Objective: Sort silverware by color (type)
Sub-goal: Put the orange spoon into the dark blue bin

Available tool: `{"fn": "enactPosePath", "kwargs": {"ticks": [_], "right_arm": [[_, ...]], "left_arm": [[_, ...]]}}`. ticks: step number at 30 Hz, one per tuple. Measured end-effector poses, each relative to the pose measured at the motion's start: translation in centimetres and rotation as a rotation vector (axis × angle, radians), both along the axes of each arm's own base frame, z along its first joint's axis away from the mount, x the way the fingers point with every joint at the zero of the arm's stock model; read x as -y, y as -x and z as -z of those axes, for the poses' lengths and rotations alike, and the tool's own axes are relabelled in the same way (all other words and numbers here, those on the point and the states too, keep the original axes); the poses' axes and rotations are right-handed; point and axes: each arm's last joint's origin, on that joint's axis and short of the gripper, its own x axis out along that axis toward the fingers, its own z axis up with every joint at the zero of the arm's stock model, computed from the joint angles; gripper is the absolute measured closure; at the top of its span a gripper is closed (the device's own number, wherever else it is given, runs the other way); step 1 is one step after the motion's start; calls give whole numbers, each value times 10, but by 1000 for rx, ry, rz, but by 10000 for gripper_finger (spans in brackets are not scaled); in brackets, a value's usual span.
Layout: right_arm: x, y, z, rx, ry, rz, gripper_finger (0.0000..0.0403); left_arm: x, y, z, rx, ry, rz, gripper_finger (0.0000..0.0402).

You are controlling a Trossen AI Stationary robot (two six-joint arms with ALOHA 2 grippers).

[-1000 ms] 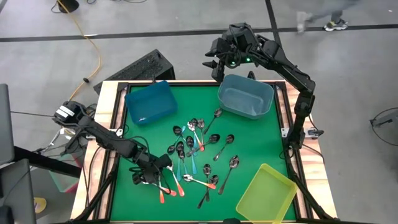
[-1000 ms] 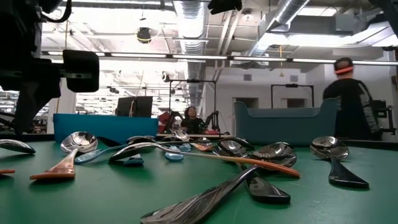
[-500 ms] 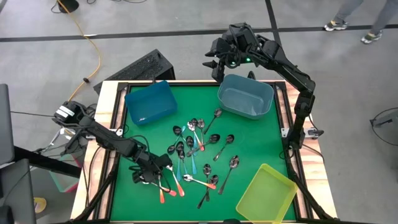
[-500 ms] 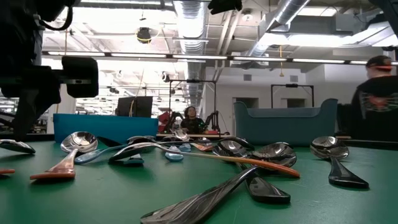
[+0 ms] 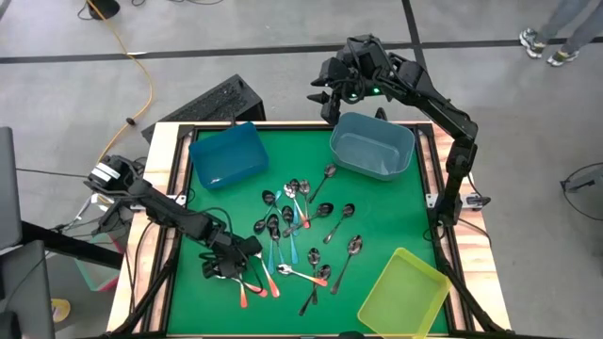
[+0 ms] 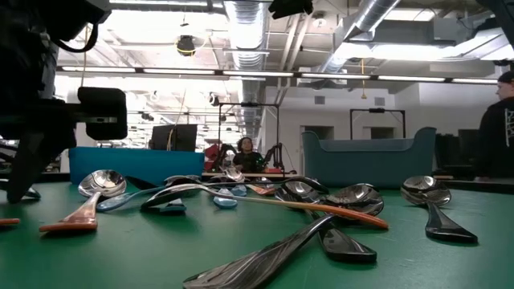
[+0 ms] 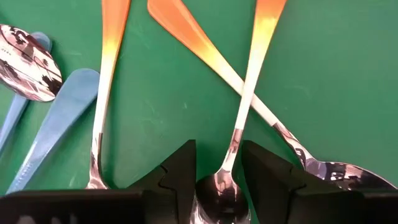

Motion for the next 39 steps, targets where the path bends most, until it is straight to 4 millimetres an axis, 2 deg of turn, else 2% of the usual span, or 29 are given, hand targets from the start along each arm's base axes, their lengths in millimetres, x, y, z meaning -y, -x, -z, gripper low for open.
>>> {"fn": "enactPosePath", "kwargs": {"ticks": [8, 14, 19, 24, 30, 35, 39], "right_arm": [[0, 0, 1, -9, -4, 0, 203], [0, 0, 1, -12, -5, 0, 203], [-1, 0, 1, -7, -8, -16, 203], [-2, -1, -1, 27, -24, -73, 203], [-4, -3, -2, 54, -51, -158, 203], [-8, -7, -8, 133, -67, -261, 203], [-14, -26, -4, 180, -79, -295, 203]], "left_arm": [[0, 1, 0, -55, 21, -104, 392], [-1, -3, -5, -118, 55, -326, 399], [-6, 3, -13, -142, 58, -503, 400], [-14, 9, -42, -24, 124, -717, 401], [-30, 30, -86, 172, 292, -1022, 401], [-51, 53, -129, 536, 471, -1315, 401], [-67, 75, -159, 851, 545, -1467, 401]]}}
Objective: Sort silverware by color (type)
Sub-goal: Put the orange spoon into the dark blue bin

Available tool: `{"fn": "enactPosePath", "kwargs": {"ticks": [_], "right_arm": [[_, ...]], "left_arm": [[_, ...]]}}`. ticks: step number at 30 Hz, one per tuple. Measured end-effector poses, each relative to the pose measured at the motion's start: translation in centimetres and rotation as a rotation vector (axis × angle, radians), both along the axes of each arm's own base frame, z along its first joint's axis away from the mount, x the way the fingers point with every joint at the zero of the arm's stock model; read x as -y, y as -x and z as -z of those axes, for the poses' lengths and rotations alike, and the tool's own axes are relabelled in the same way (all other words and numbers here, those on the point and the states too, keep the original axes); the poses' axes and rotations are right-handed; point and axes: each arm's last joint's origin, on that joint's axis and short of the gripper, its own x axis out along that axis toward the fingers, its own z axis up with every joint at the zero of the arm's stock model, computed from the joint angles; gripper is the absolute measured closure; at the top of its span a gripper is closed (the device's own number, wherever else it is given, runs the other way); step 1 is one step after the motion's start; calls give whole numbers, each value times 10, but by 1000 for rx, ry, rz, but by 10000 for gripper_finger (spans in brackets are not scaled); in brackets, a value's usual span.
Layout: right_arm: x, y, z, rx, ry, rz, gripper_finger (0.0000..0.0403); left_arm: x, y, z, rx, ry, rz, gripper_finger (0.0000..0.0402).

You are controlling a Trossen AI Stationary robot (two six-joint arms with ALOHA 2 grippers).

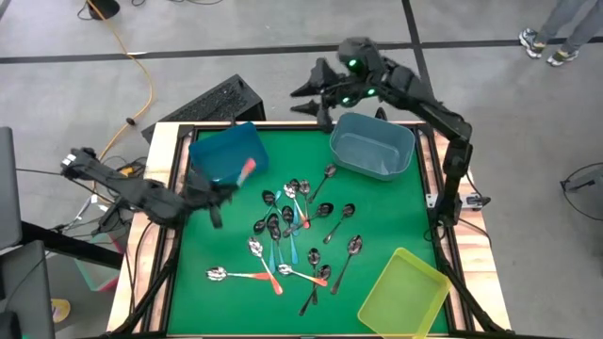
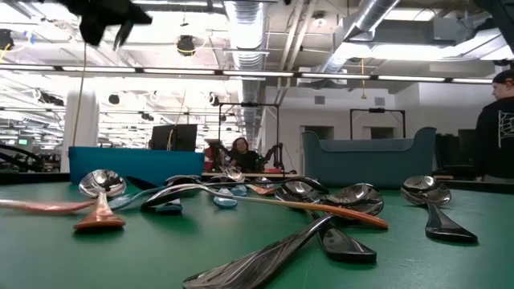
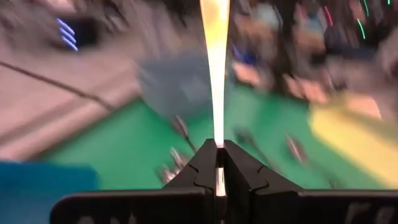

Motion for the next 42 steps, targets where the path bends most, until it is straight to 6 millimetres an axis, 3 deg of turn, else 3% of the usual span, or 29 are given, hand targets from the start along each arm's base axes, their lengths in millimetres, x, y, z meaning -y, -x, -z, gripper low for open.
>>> {"fn": "enactPosePath", "kwargs": {"ticks": [7, 13, 17, 24, 33, 42], "right_arm": [[-17, -50, 26, 32, -15, -105, 203], [-40, -98, 54, 103, -63, -260, 203], [-50, -116, 60, 186, -112, -362, 203], [-60, -118, 48, 297, -121, -431, 193], [-63, -119, 47, 303, -159, -427, 134], [-65, -120, 47, 305, -158, -430, 128]], "left_arm": [[-12, 25, -34, 211, -84, -22, 401], [-18, 31, -47, 309, -119, 26, 401], [-21, 31, -50, 343, -153, 89, 401], [-29, 22, -48, 323, -190, 111, 401], [-39, 0, -50, 350, -251, 158, 401], [-49, -18, -46, 347, -249, 203, 401]]}}
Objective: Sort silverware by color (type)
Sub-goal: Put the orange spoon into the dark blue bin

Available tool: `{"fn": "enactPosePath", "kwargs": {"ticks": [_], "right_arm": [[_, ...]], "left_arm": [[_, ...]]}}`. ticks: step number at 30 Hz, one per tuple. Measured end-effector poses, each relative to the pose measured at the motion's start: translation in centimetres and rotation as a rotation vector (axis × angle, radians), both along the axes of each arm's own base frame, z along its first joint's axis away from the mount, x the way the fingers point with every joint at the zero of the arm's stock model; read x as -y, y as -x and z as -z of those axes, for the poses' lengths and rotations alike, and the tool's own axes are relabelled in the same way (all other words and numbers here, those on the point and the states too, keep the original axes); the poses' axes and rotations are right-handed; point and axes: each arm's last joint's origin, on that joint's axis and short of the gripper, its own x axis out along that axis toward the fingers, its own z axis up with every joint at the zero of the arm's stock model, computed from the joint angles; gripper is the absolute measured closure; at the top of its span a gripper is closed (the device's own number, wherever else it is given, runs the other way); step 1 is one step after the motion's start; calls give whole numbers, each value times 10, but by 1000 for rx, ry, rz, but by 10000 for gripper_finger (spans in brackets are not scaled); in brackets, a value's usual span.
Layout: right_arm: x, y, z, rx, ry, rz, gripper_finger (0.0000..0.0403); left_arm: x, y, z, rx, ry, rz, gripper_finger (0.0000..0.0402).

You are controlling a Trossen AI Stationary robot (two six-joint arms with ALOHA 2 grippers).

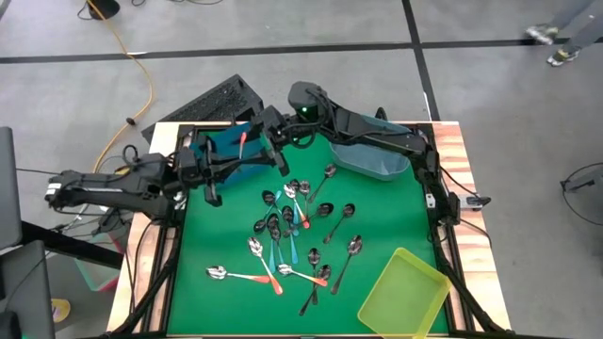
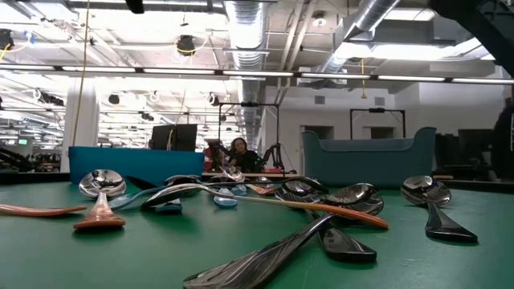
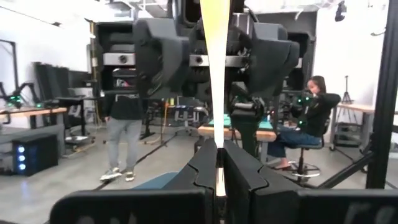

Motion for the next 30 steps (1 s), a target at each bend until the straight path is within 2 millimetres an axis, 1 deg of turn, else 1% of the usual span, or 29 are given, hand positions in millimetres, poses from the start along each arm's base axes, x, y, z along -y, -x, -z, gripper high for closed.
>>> {"fn": "enactPosePath", "kwargs": {"ticks": [3, 7, 10, 14, 17, 22, 24, 28, 30], "right_arm": [[-2, 0, 1, -13, -1, -4, 129], [-1, 0, 4, -39, 1, -3, 139], [2, 0, 5, -49, -2, 5, 152], [6, 1, 5, -49, 1, 44, 180], [5, 0, 5, -52, 1, 54, 209], [6, 1, 6, -58, 0, 57, 270], [7, 1, 6, -62, 0, 57, 302], [6, 1, 8, -75, 15, 55, 378], [6, 2, 8, -82, 14, 56, 388]], "left_arm": [[-2, -4, 1, -7, 3, 5, 401], [-2, -3, -1, 25, -3, 10, 401], [-2, -2, -5, 59, -14, 8, 401], [-1, -3, -4, 48, -7, 21, 401], [-1, -3, -3, 46, -7, 21, 401], [-1, -3, -4, 46, -11, 20, 401], [-1, -3, -4, 47, -6, 17, 401], [-1, -3, -3, 40, -5, 16, 401], [-1, -3, -3, 41, -3, 14, 401]]}}
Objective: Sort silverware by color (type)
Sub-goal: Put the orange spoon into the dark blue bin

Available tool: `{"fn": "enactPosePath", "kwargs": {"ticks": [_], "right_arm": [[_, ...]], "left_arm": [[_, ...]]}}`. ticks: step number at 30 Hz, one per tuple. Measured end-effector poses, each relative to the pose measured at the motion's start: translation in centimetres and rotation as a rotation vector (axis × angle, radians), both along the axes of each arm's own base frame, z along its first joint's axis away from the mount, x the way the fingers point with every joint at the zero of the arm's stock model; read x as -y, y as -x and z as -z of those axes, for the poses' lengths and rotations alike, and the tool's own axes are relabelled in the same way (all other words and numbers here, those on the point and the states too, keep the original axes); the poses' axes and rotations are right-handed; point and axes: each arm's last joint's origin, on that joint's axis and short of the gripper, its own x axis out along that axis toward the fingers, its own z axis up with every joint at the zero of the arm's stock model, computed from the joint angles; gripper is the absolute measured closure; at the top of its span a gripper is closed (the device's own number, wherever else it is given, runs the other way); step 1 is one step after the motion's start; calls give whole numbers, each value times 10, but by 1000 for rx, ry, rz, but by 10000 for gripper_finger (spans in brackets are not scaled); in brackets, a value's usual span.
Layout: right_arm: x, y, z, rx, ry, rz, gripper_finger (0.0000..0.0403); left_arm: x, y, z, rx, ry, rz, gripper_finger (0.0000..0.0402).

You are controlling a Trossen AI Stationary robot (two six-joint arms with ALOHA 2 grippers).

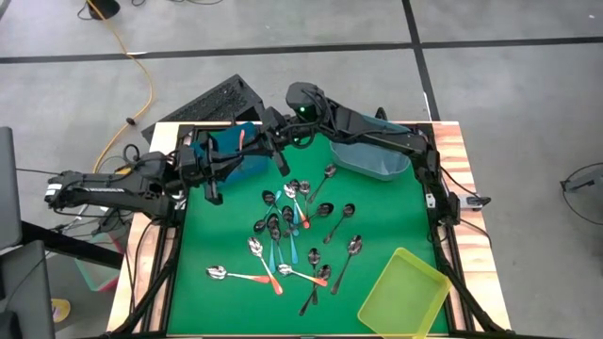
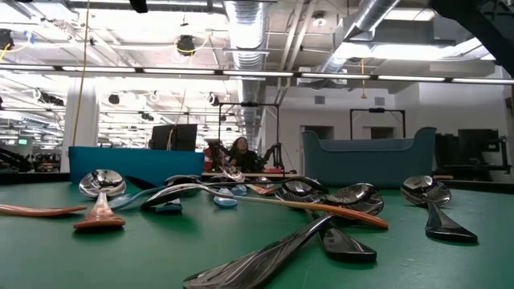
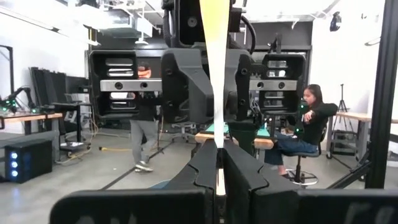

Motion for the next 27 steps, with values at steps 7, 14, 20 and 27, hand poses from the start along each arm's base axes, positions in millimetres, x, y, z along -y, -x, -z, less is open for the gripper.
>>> {"fn": "enactPosePath", "kwargs": {"ticks": [7, 14, 20, 27], "right_arm": [[0, 0, 1, -10, -1, 11, 391], [12, 1, 2, -19, -2, 85, 392], [34, 5, 1, -6, -21, 155, 392], [65, 1, 14, -13, -7, 390, 392]], "left_arm": [[-1, 0, 2, -13, 18, -20, 401], [-4, 1, 6, -55, 49, -118, 369], [-7, 9, 15, -151, 113, -275, 319], [-9, 24, 24, -208, 224, -368, 302]]}}
